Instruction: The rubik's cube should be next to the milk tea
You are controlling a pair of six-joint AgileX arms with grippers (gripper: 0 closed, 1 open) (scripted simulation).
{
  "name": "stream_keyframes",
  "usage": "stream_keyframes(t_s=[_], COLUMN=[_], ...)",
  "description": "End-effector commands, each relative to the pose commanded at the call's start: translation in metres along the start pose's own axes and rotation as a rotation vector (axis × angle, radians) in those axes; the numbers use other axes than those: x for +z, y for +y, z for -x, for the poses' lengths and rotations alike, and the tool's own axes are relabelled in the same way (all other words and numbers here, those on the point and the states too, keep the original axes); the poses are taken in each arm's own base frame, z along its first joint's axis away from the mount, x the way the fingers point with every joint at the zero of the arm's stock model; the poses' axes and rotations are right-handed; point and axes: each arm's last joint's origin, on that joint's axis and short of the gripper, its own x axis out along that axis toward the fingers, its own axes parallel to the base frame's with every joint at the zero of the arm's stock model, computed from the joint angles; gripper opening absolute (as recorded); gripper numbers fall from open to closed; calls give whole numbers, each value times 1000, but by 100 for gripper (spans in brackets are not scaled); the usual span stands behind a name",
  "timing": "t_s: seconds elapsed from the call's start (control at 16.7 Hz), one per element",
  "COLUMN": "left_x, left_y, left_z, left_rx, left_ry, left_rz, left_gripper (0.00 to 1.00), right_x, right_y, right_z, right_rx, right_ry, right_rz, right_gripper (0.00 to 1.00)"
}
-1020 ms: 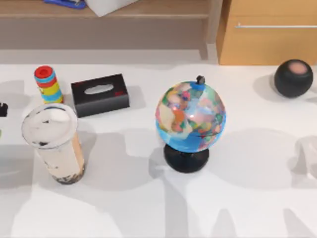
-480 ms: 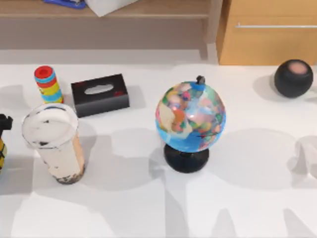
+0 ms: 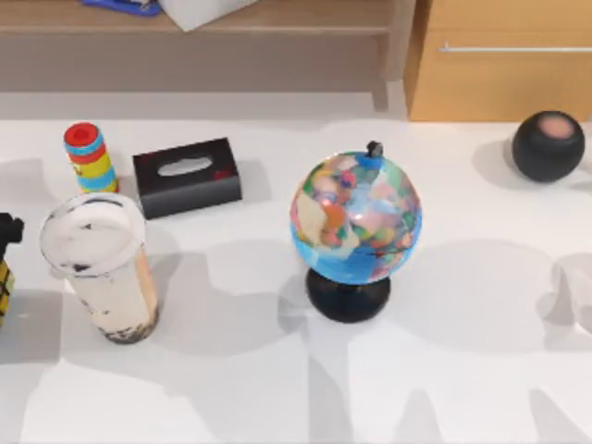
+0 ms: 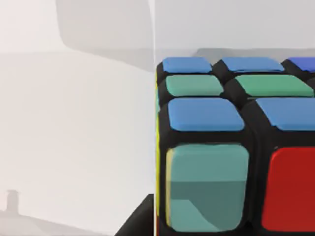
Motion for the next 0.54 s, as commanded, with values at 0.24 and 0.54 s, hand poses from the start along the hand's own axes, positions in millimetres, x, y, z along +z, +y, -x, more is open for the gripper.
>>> stream_keyframes(t_s=[0.24,0.54], left_x=[0,0], left_y=[0,0], left_z=[0,0], left_rx=[0,0], left_ry=[0,0], left_rz=[0,0], left_gripper=[100,100], right_x=[0,0], right_y=[0,0], right_z=[0,0], right_rx=[0,0], right_ry=[0,0], right_rz=[0,0], right_gripper=[100,100])
